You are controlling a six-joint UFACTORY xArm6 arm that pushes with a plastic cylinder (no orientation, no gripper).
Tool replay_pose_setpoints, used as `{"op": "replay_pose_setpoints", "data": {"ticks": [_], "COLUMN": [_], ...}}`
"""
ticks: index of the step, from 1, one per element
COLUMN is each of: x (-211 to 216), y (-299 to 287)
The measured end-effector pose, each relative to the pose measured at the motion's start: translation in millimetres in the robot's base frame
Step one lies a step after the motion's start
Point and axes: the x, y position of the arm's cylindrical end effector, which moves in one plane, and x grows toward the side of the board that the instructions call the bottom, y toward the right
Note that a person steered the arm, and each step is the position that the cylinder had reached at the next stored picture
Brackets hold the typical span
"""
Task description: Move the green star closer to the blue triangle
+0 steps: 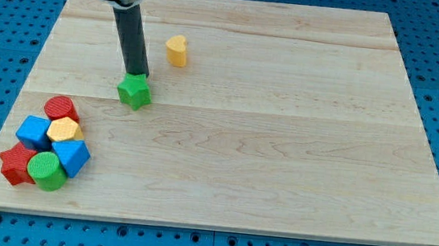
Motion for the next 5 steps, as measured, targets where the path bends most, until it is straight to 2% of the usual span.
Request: {"op": "replay_pose_setpoints", "data": {"ticks": [2,3,4,5], "x": [22,36,44,10], "y": [54,59,36,32]}}
